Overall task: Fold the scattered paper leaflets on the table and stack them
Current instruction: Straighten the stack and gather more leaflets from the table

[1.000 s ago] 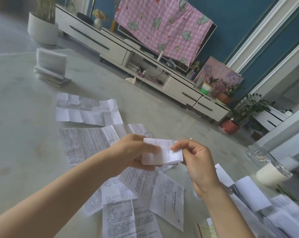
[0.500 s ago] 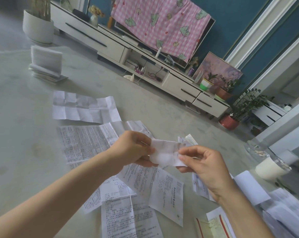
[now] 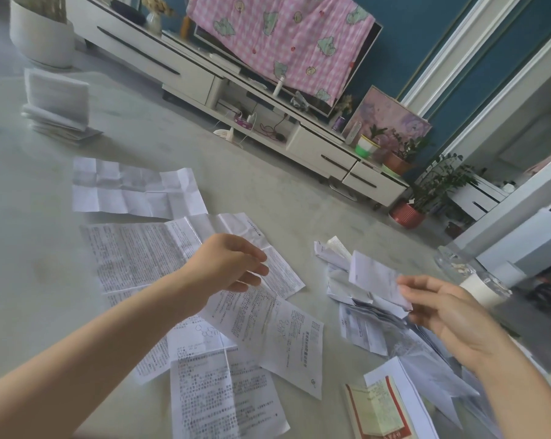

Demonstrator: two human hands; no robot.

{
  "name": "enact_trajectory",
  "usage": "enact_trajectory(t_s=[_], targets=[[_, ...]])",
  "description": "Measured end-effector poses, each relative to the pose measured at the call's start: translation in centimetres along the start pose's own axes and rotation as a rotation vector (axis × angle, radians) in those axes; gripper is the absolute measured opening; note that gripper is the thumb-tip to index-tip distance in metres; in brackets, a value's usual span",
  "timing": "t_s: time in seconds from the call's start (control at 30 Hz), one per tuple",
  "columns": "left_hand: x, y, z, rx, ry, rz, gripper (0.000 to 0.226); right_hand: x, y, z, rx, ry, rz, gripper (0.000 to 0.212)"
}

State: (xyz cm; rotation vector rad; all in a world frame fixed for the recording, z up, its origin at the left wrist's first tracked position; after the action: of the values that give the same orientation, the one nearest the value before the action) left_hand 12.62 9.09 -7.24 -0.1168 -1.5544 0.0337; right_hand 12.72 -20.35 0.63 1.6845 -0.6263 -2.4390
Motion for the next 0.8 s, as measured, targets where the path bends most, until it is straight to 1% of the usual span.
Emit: enact_trajectory(t_s=[0.07,0.17,0.23,0.3,0.37,0.43,0.57,0.67,0.73,0.77,0.8], targets=[[0.1,0.1,0.1,0.007,-0.003,-0.012,0.016,0.6,0.0,-0.3,0.008,-0.013,0.019,0.013],[0.0,-0.2,0.3,0.003,-0.002,-0.024,0.017,1.2,0.6,-1.5,0.084,-0.036,-0.002,0.014],[0.0,-0.6,0.5,-0.011,-0.001,-0.036,0.018,2.0,0.6,-2.2,0.126,-0.059,0.126,0.015],[-0.1,-0.7,0.6,-0.014,0.001,-0.047,0.018,2.8,-0.4,-2.7,0.113,-0.083,0.298,0.014],[0.0,-0.8,0.7,-0.021,0.0,-0.058,0.018,3.0,-0.9,-2.7,0.111,-0.074,0.372,0.012],[-0.1,-1.0,0.7,-0.026,0.001,-0.062,0.017,2.5,-0.5,-2.7,0.138,-0.041,0.301,0.012],[-0.3,-1.2,0.5,-0.033,0.001,-0.059,0.017,1.2,0.7,-2.6,0.138,-0.003,0.017,0.016],[-0.2,-1.6,0.4,-0.074,-0.031,-0.115,0.014,0.6,1.1,-2.1,0.122,-0.003,-0.033,0.016],[0.3,-2.2,0.3,-0.157,-0.123,-0.243,0.009,0.4,0.7,-1.5,0.091,-0.005,-0.035,0.016],[0.7,-2.8,0.4,-0.223,-0.192,-0.355,0.012,0.4,0.3,-1.2,0.062,-0.003,-0.025,0.016],[0.9,-3.5,0.7,-0.301,-0.254,-0.481,0.023,0.4,-0.3,-0.8,0.023,-0.001,-0.008,0.015]])
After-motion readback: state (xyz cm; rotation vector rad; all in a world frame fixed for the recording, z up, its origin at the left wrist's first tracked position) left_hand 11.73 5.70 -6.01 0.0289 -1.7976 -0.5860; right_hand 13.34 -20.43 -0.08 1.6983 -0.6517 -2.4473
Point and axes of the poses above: each hand's wrist, its own z-axis away from the middle knuckle, its own y-axis out of the back of the hand, x = y × z, the point moved 9 cm from there along -z, towards the middle knuckle, and after that the axes turned 12 degrees about -y, right-handed, at the moved point
